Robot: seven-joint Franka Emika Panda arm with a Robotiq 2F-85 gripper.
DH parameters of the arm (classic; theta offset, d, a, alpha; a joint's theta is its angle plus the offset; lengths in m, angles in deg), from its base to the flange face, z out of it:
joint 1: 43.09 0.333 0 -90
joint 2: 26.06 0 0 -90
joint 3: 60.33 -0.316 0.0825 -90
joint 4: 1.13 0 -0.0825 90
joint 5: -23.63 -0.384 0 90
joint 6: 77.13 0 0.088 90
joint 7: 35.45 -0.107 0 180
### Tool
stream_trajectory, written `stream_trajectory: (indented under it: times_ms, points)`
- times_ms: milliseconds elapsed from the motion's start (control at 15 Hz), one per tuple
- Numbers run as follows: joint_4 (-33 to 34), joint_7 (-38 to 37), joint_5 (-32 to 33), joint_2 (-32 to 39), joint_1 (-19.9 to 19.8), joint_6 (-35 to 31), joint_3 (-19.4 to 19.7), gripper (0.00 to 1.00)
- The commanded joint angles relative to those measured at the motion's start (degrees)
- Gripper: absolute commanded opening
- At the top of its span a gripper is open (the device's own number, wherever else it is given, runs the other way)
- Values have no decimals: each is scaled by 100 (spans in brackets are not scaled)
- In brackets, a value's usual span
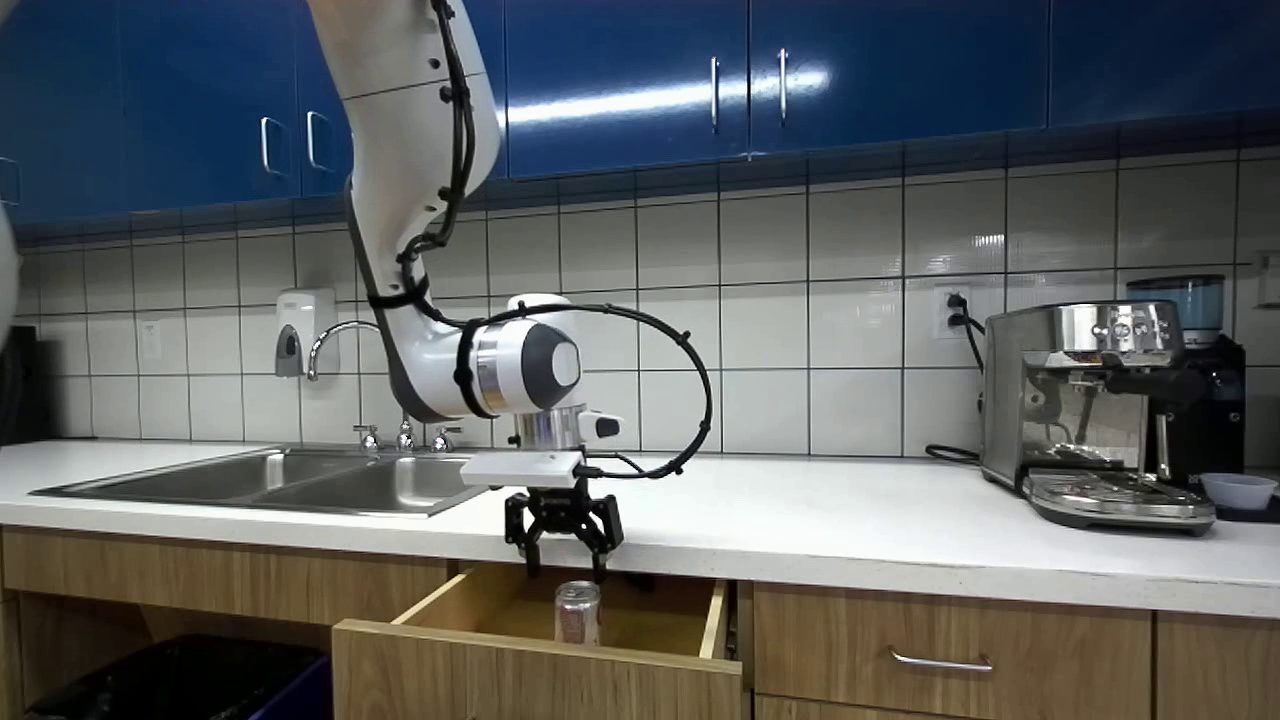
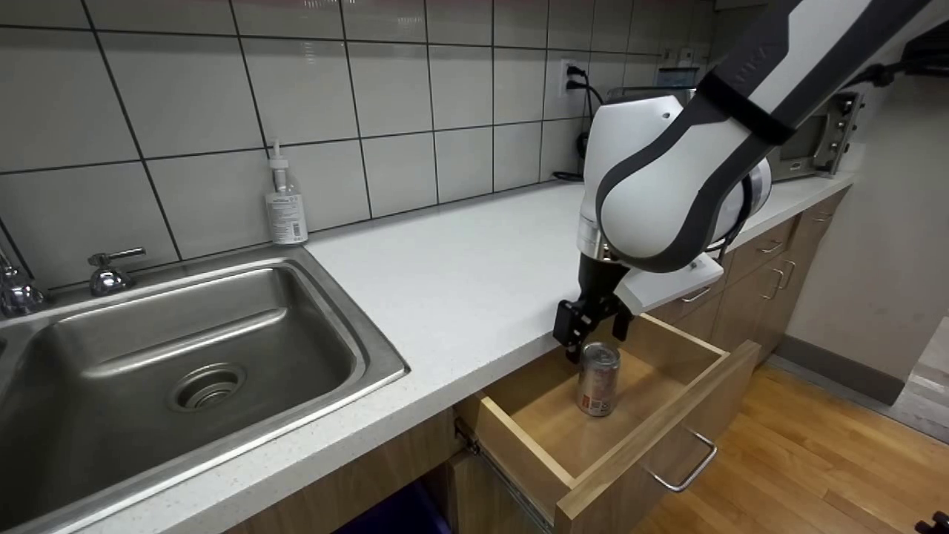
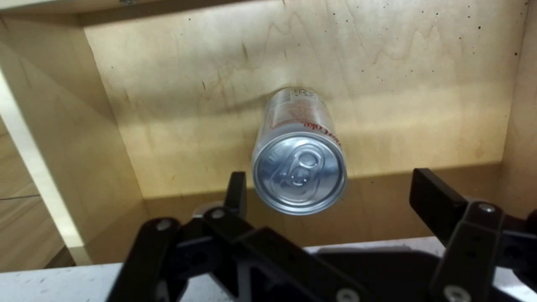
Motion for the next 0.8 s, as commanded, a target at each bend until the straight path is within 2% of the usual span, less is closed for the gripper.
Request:
stream_trajectory:
  times_ms: [0, 733]
  points:
    - [-305, 9, 84, -465, 9, 123, 7, 100]
    - [-1027, 28, 98, -1249, -26, 188, -43, 100]
